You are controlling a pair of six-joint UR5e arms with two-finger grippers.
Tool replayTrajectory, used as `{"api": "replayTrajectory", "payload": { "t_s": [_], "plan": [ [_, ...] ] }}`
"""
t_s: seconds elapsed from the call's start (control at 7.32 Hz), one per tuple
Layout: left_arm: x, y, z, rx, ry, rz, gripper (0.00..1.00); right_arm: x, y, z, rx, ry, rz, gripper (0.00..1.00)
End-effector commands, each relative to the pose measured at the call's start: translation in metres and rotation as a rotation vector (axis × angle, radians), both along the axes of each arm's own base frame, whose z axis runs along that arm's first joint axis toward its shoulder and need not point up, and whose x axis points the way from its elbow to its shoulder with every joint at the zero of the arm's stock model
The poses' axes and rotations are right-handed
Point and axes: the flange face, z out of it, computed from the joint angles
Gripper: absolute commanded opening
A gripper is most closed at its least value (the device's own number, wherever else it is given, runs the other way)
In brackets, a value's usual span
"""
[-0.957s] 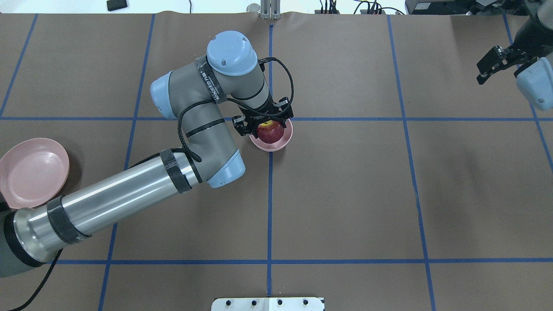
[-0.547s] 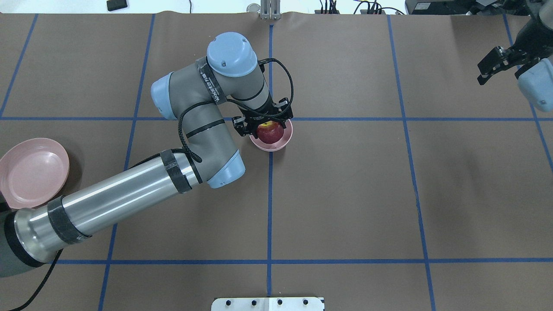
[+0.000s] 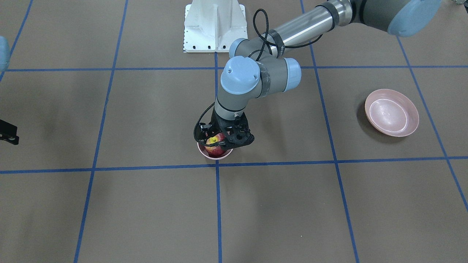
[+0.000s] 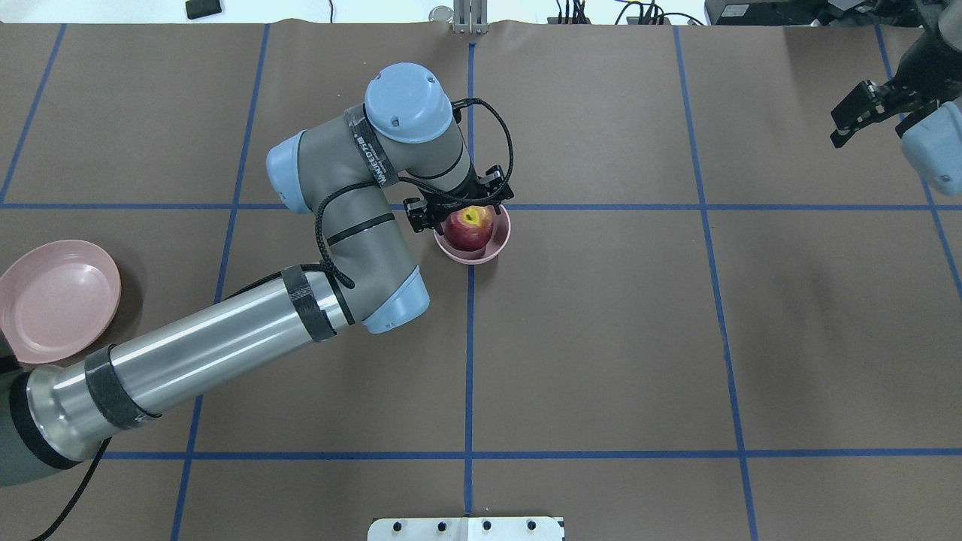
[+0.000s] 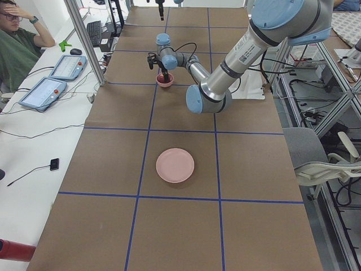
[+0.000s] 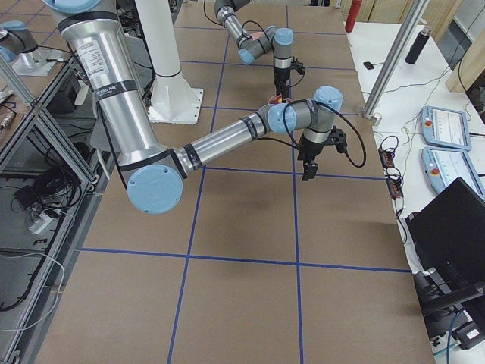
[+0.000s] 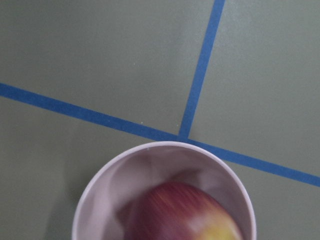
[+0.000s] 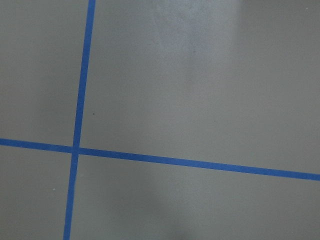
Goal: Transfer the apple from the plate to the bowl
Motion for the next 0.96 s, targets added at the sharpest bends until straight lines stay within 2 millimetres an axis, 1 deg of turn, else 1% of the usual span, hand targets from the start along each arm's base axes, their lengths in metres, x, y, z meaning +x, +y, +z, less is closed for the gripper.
{"api": "replayTrajectory", "payload": {
  "t_s": [0.0, 0.14, 0.27, 0.41, 0.55, 0.68, 0.82],
  "plan": [
    [-0.021, -0.006, -0.014, 0.024, 0.025, -0.014, 0.99, 0.009, -0.002, -0.002, 0.008, -0.002, 0.010, 1.00],
    [-0.043, -0.010, 0.005, 0.089, 0.011, -0.002, 0.99, 0.014, -0.003, 0.002, 0.004, 0.000, 0.015, 1.00],
    [-0.087, -0.008, 0.036, 0.280, -0.017, 0.086, 0.99, 0.029, -0.001, 0.010, -0.003, -0.001, 0.029, 1.00],
    [-0.128, -0.001, 0.079, 0.332, -0.048, 0.102, 0.99, 0.036, 0.006, 0.027, -0.014, 0.009, 0.023, 1.00],
    [-0.175, -0.018, 0.110, 0.323, -0.082, 0.051, 0.99, 0.055, 0.010, 0.040, 0.000, 0.006, 0.022, 1.00],
    [-0.219, -0.037, 0.142, 0.302, -0.123, 0.003, 0.99, 0.067, 0.016, 0.053, -0.001, 0.006, 0.031, 1.00],
    [-0.260, -0.048, 0.174, 0.349, -0.177, 0.026, 0.99, 0.081, 0.022, 0.067, -0.010, 0.009, 0.052, 1.00]
  ]
}}
